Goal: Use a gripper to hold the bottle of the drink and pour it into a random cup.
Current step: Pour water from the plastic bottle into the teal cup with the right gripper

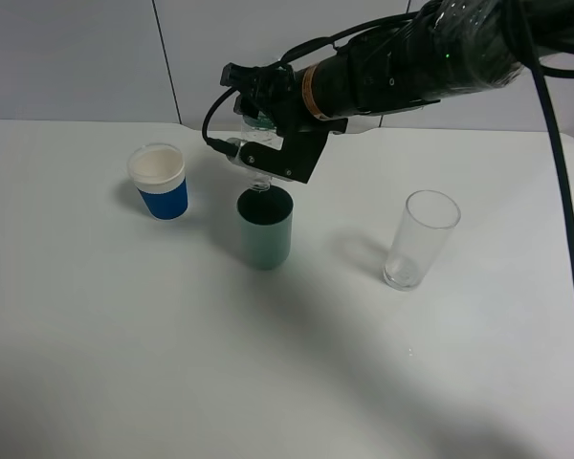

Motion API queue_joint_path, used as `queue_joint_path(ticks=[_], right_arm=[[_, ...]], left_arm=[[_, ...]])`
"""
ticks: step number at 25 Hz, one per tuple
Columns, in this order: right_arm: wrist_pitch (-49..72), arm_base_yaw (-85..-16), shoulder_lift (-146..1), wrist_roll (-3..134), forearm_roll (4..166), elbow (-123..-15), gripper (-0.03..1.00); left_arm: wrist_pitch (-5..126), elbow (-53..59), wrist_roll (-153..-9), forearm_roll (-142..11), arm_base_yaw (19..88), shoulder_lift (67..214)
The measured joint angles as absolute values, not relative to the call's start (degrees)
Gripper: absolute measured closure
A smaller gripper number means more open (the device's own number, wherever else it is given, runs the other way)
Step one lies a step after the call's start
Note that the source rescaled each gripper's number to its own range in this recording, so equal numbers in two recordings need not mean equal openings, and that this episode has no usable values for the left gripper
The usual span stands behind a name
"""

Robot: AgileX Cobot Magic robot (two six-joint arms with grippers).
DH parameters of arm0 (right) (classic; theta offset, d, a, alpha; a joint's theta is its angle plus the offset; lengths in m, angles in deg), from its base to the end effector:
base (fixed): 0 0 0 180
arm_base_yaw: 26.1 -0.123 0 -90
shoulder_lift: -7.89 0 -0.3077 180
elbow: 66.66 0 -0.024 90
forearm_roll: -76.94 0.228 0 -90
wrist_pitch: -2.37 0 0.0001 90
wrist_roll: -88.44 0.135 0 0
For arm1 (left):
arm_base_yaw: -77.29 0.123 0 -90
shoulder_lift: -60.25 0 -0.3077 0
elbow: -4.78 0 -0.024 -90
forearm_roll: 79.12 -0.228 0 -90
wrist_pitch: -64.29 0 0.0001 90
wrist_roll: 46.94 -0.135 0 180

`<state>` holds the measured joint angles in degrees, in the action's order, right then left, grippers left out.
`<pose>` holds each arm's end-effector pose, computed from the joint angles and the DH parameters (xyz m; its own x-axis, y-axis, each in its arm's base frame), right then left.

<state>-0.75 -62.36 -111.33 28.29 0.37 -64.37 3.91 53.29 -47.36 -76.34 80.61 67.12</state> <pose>0.3772 0.2854 0.2238 0.7306 -0.3135 0.6067 0.1735 -0.7740 -0.6089 -0.0097 -0.0063 0.2504 -0.4330 -0.0418 -0.9004 -0.0272 0.9991 -0.0333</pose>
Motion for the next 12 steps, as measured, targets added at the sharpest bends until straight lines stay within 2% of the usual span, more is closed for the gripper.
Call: queue_joint_path(ticks=[12], right_arm=[[-0.6, -62.5, -110.3, 29.5, 1.1, -64.4, 0.97]], left_arm=[[3.9, 53.3, -47.4, -76.3, 80.6, 67.1]])
